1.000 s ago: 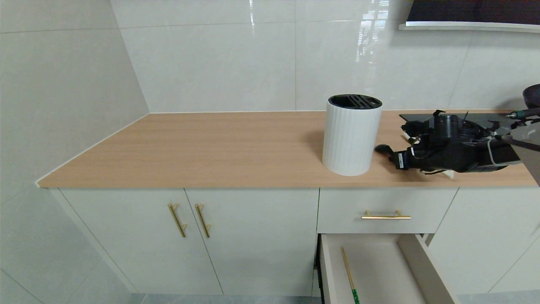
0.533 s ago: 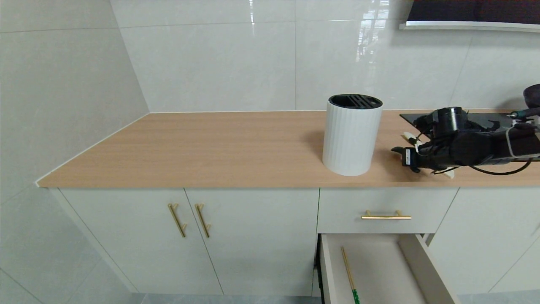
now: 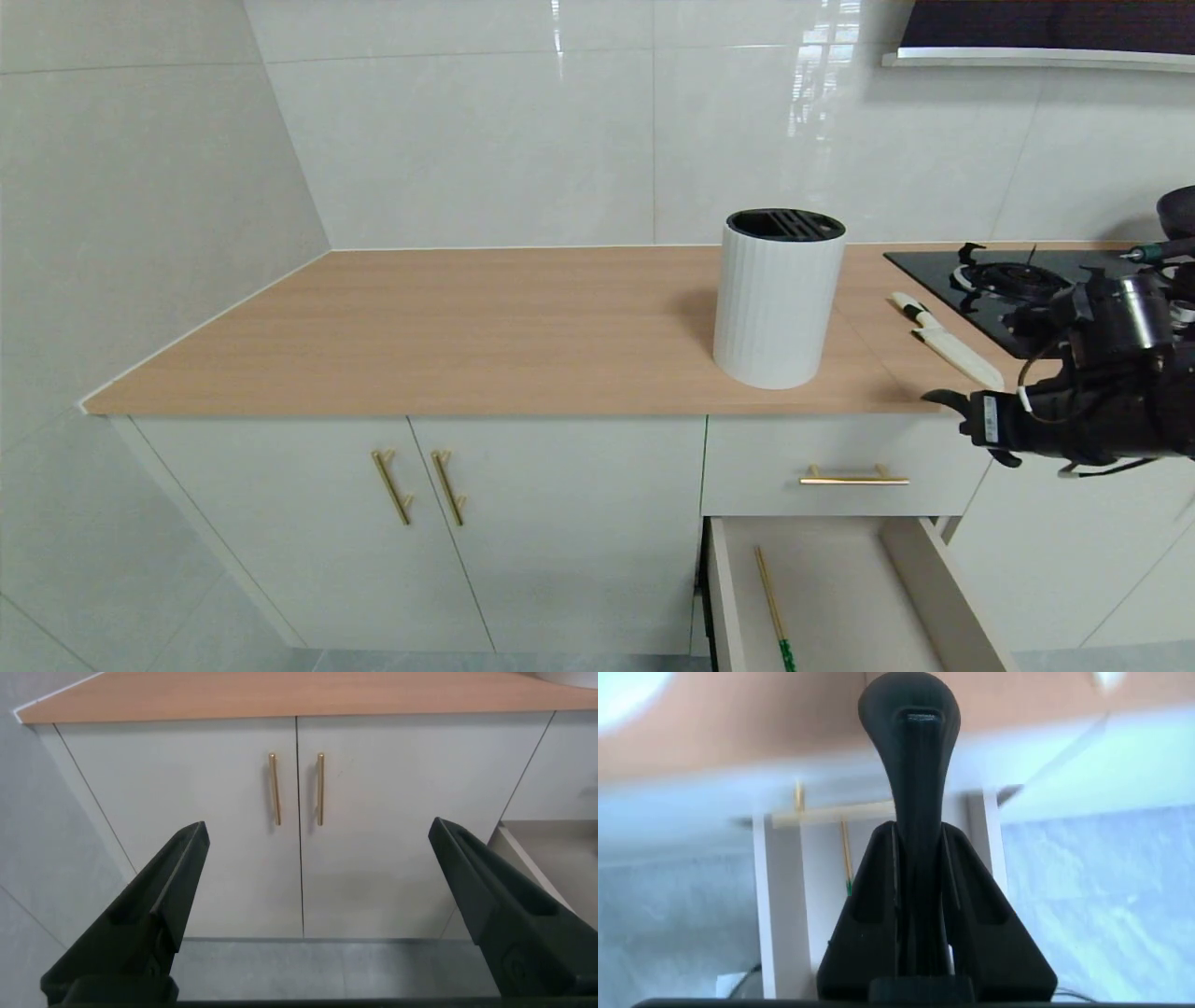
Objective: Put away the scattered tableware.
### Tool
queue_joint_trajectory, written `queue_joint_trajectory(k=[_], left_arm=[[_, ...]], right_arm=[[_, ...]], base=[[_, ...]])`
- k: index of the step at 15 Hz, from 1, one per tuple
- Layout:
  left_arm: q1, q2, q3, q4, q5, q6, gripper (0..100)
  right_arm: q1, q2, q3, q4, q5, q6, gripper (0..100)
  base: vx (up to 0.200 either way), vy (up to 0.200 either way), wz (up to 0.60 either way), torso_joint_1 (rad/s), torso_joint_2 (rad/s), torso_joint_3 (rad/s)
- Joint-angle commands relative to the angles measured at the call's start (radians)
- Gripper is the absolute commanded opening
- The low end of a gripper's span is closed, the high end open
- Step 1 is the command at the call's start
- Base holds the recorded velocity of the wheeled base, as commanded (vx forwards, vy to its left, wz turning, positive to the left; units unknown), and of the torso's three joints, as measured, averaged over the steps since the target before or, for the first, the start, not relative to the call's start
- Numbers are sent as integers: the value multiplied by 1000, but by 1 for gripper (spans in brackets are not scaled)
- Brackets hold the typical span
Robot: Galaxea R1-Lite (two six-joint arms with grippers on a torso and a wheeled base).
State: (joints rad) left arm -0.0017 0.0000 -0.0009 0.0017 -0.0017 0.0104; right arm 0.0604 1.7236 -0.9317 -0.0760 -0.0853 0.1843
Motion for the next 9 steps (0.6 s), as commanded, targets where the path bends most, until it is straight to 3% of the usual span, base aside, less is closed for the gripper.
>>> queue_joint_trajectory(k=[1,3,6,9], left_arm=[[0,2,-1,0,0,0,100],[0,2,-1,0,0,0,100],[0,2,1,0,0,0,100],[0,2,-1,0,0,0,100]], right_arm=[[19,-125,156,-73,-1,1,0],[44,-125,257,-162,1,0,0],[56,-49,281,-203,-1,-2,0],[62,-16,301,-206,-1,-9,0]], base=[[0,0,0,0,0,0],[0,0,0,0,0,0],[0,0,0,0,0,0],[0,0,0,-142,326,194]])
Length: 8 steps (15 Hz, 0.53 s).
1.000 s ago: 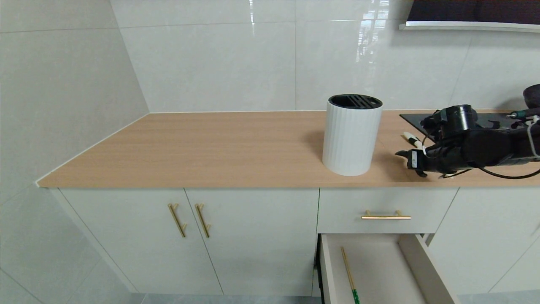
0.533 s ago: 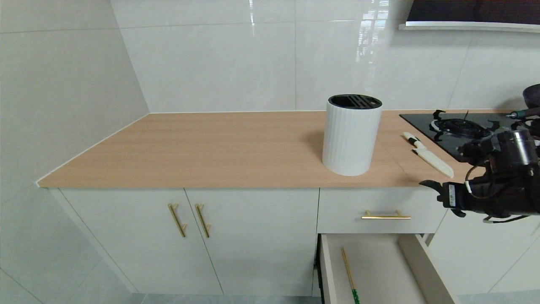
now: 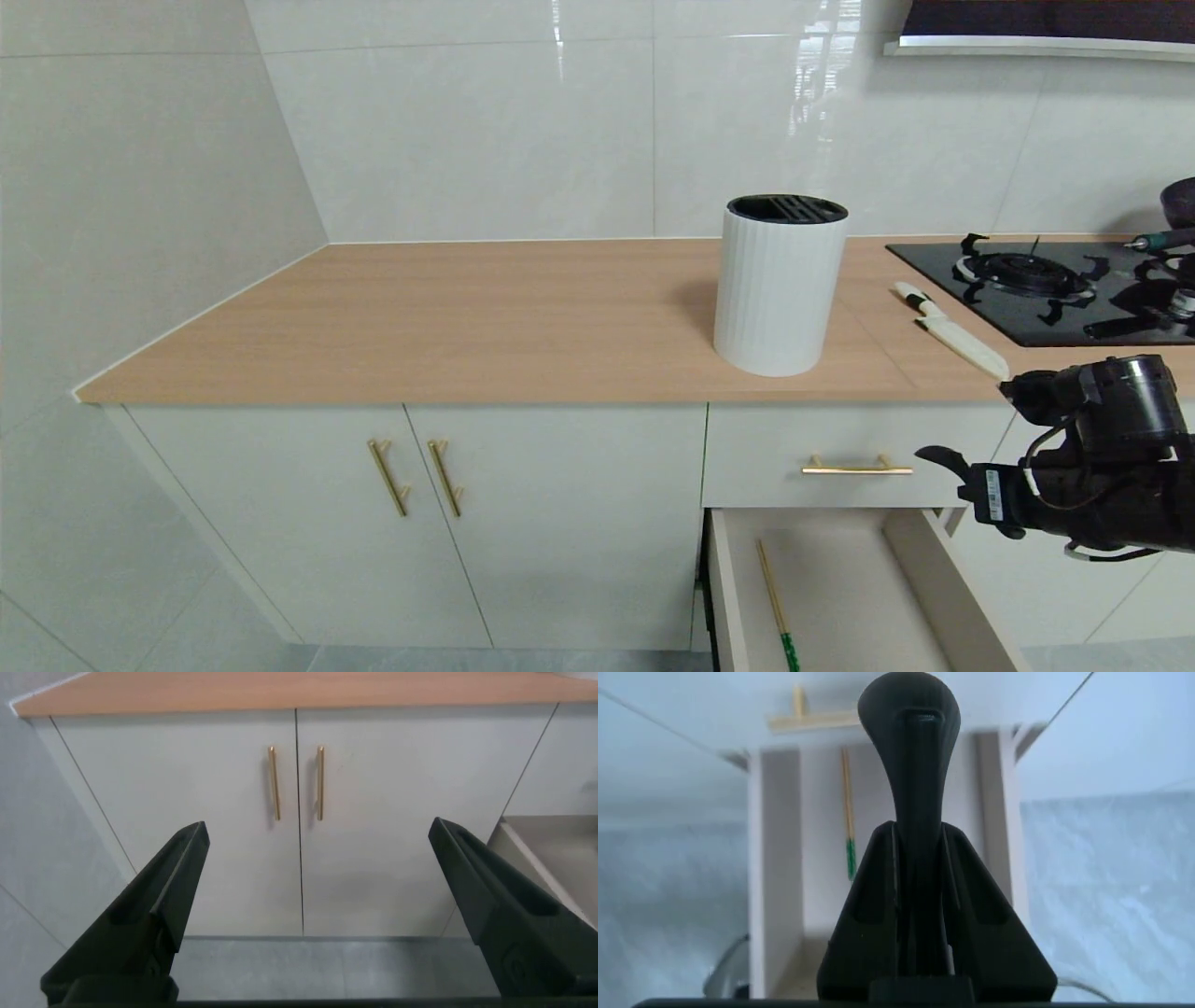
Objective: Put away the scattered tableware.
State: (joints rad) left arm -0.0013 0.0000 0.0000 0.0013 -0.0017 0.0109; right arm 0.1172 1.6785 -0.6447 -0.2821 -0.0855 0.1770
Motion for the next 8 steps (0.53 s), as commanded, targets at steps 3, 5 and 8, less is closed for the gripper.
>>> queue_joint_trajectory(k=[3,5,8], left_arm=[[0,2,-2,0,0,0,100],[0,2,0,0,0,0,100],[0,2,-2,0,0,0,100]], right_arm=[[7,82,20,-3,-2,-16,0],[9,107,23,-26,-2,-16,0],[13,147,33,-65,-22,-16,0]], base=[[0,0,0,-199,465,276],[0,0,0,-198,466,281],[0,0,0,-185,468,287]])
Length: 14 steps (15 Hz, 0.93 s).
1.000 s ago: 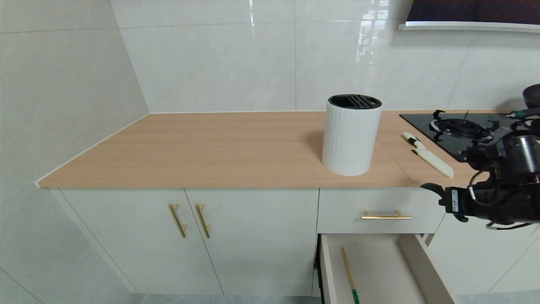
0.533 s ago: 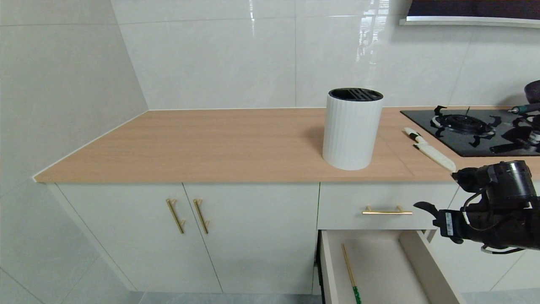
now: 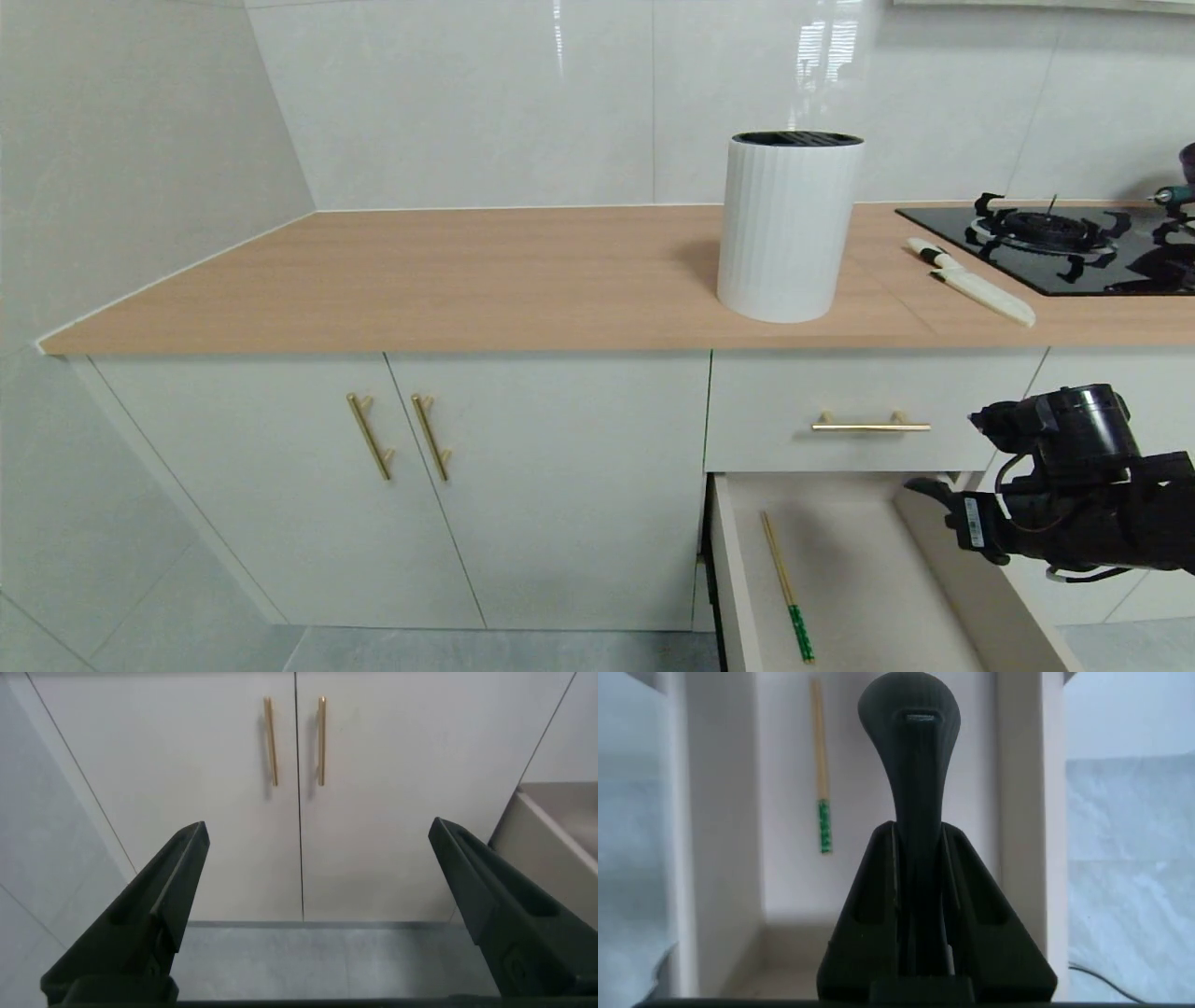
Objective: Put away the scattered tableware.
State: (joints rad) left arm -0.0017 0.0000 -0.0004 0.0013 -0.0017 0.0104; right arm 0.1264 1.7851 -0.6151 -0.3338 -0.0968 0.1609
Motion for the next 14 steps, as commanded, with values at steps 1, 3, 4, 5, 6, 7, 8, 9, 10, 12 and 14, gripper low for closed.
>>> queue_joint_trajectory(k=[1,3,4,5,6,7,8,9,10,12,14], left_arm=[[0,2,-1,0,0,0,100],[0,2,-1,0,0,0,100],[0,2,-1,0,0,0,100],[0,2,0,0,0,0,100],[0,2,0,0,0,0,100],[0,2,-1,0,0,0,100],[0,2,-1,0,0,0,100],[0,2,-1,0,0,0,100],[0,2,-1,0,0,0,100],[0,2,-1,0,0,0,100],[0,2,-1,0,0,0,100]], right_arm=[[10,62,9,-27,-23,0,0],[21,97,18,-59,-34,0,0],[22,108,25,-71,-35,-1,0],[27,126,34,-97,-35,-1,0],[29,135,37,-106,-35,-1,0],[29,143,38,-109,-35,-1,0],[33,146,38,-109,-38,-1,0],[35,148,38,-109,-44,-1,0],[42,148,38,-109,-66,0,0],[44,148,38,-109,-67,0,0],[44,163,37,-134,-69,0,0]], base=[[0,0,0,-183,461,295],[0,0,0,-173,459,298],[0,0,0,-139,447,295],[0,0,0,-139,456,315],[0,0,0,-144,442,310],[0,0,0,-129,452,320],[0,0,0,-119,452,320],[0,0,0,-80,320,227],[0,0,0,-36,188,129],[0,0,0,-17,80,51],[0,0,0,0,0,0]])
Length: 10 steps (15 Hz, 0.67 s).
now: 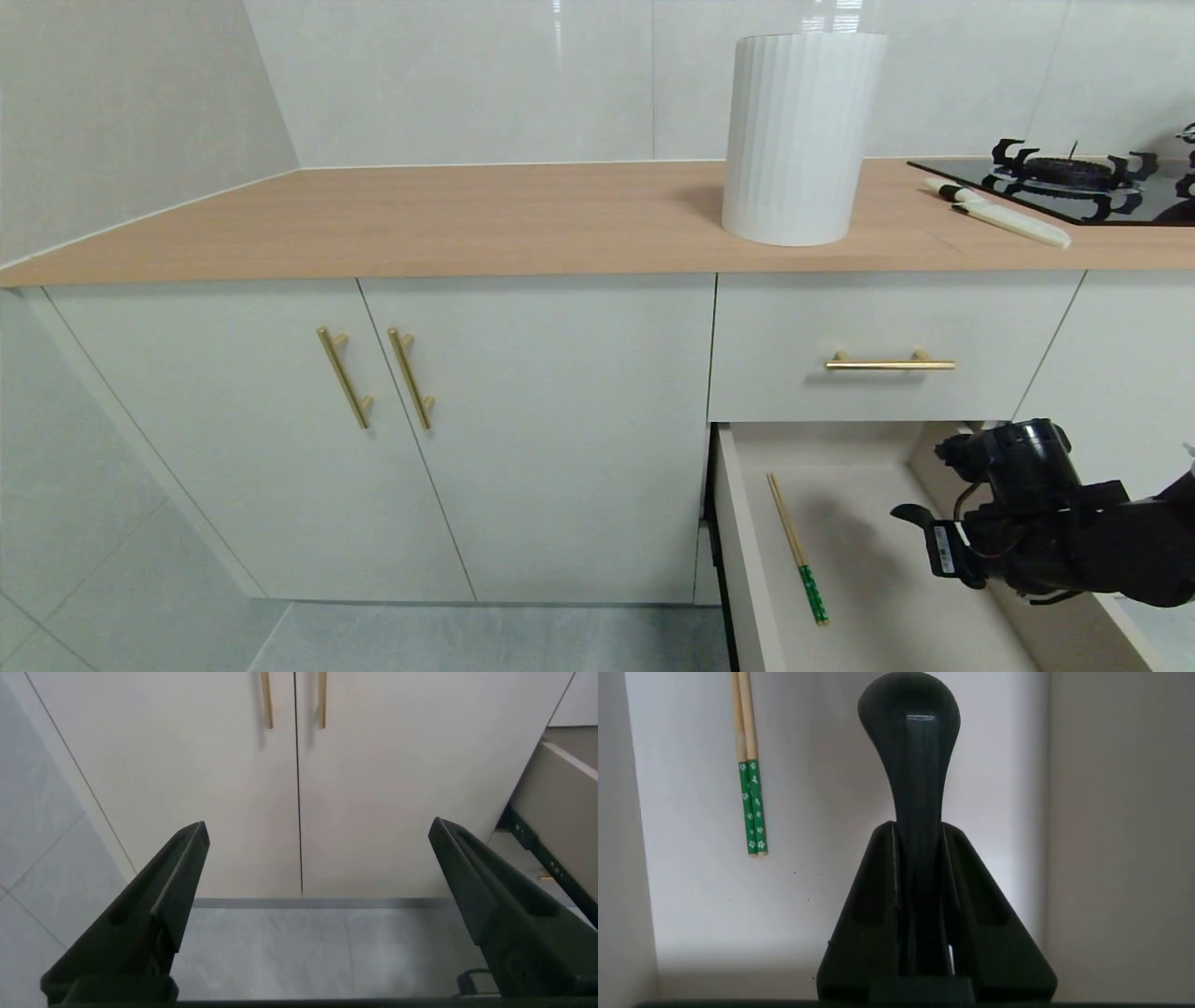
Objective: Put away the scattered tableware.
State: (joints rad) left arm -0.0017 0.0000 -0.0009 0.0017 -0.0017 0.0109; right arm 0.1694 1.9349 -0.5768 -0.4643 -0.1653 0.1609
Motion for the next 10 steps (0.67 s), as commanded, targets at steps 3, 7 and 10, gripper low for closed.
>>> queue_joint_trajectory(k=[3,7,10], left_arm=[[0,2,-1,0,0,0,100],[0,2,1,0,0,0,100],[0,2,-1,0,0,0,100]], right_arm=[[25,108,17,-106,-13,0,0],[56,308,23,-269,-105,0,0],[56,404,20,-386,-108,0,0]], base=[[0,0,0,0,0,0],[0,0,0,0,0,0],[0,0,0,0,0,0]])
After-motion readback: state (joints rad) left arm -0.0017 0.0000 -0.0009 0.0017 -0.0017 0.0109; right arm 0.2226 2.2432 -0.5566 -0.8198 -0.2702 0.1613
